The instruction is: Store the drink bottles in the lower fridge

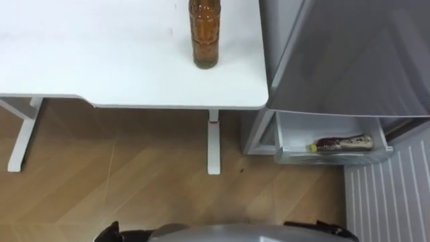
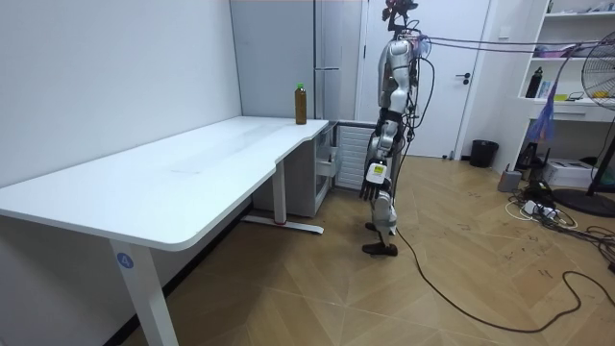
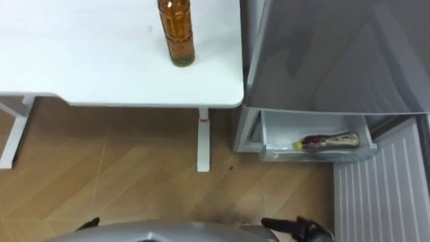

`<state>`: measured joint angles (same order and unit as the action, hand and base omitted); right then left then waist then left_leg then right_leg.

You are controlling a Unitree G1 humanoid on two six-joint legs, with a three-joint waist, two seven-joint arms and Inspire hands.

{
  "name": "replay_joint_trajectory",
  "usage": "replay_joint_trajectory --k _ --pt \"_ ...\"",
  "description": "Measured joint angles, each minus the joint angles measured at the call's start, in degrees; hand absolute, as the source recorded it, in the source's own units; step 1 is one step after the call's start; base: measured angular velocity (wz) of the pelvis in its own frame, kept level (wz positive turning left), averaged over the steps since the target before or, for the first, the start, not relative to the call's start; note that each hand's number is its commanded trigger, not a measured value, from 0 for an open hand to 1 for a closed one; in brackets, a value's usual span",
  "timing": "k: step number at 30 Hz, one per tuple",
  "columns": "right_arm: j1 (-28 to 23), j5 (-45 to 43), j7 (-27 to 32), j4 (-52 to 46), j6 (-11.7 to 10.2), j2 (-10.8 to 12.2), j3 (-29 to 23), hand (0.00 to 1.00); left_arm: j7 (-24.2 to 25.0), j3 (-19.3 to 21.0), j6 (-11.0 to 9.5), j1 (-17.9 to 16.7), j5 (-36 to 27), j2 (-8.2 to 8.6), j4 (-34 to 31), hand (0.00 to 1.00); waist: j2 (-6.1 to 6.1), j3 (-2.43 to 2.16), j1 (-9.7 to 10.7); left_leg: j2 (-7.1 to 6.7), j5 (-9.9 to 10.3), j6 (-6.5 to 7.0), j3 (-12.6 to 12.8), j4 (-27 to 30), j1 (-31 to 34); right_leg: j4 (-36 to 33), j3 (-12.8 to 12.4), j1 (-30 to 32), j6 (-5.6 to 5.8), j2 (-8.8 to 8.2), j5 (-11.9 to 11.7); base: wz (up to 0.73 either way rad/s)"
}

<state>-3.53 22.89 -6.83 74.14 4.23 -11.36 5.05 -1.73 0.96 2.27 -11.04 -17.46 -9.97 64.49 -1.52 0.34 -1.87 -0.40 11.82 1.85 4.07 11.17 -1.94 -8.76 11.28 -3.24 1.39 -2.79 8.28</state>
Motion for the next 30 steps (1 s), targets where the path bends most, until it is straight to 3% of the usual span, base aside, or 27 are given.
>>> replay_joint_trajectory --k 8,11,14,18,21,23,25,30 --pt "0.32 -3.43 0.92 0.08 0.01 0.03 -0.21 0.0 -2.63 2.95 1.26 0.7 -2.43 0.5 0.25 0.0 0.68 0.12 -0.11 0.23 0.45 -0.07 0.03 -0.3 -1.71 0.1 -0.23 -1.37 0.0 0.26 0.0 -0.02" --pt "-0.31 -3.19 1.81 0.07 -1.05 0.16 -0.23 0.0 -6.28 5.66 1.16 1.3 -5.42 0.53 -0.66 0.0 1.14 0.22 -0.05 0.44 0.66 -0.22 0.12 -0.48 -2.92 0.14 -0.04 -2.71 0.01 0.42 0.0 0.0" --pt "-0.65 -3.37 2.29 -0.04 -1.75 0.23 -1.03 0.0 -11.73 9.71 0.98 1.14 -7.96 1.03 -6.96 0.0 1.37 0.24 -0.14 0.62 0.85 -0.35 0.35 -0.46 -3.32 0.14 -0.1 -2.8 -0.02 0.57 0.02 -0.05" --pt "-1.68 -3.41 2.39 -0.72 -2.34 0.18 -2.36 0.0 -18.86 11.34 -2.87 1.19 -9.36 1.35 -12.6 0.0 1.72 0.32 -0.33 0.75 0.93 -0.43 1.4 -0.89 -4.81 0.13 -1.22 -3.51 -0.17 0.74 0.14 -0.13" --pt "-2.29 -3.4 2.54 -1.31 -3.52 0.23 -2.39 0.0 -23.06 11.95 -3.16 1.01 -9.35 1.47 -16.87 0.0 2.11 0.12 -0.16 0.86 1.01 -0.46 2.09 -0.85 -5.36 0.12 -2.13 -3.55 -0.22 0.92 0.17 -0.16" --pt "-2.4 -3.48 2.52 -1.7 -3.49 0.24 -2.44 0.0 -25.71 12.68 -3.37 0.9 -9.37 1.47 -20.78 0.0 1.83 -0.04 -0.17 0.87 1.01 -0.47 2.27 -1.01 -5.61 0.12 -2.41 -3.68 -0.24 0.98 0.18 -0.07" --pt "-3.03 -4.88 2.41 -2.41 -3.69 0.23 -2.47 0.0 -28.54 12.77 -5.49 0.6 -9.18 1.45 -26.05 0.0 1.59 -0.29 -0.22 0.79 1.01 -0.46 2.27 -1.26 -5.71 0.11 -2.53 -3.74 -0.21 0.95 0.21 0.0" --pt "-3.42 -7.65 2.41 -2.86 -5.53 0.47 -2.5 0.0 -33.23 12.74 -8.97 0.43 -6.73 1.45 -34.47 0.0 1.19 -0.36 -0.13 0.78 1.0 -0.45 2.31 -1.52 -5.74 0.11 -3.25 -3.71 -0.19 1.08 0.22 -0.02"
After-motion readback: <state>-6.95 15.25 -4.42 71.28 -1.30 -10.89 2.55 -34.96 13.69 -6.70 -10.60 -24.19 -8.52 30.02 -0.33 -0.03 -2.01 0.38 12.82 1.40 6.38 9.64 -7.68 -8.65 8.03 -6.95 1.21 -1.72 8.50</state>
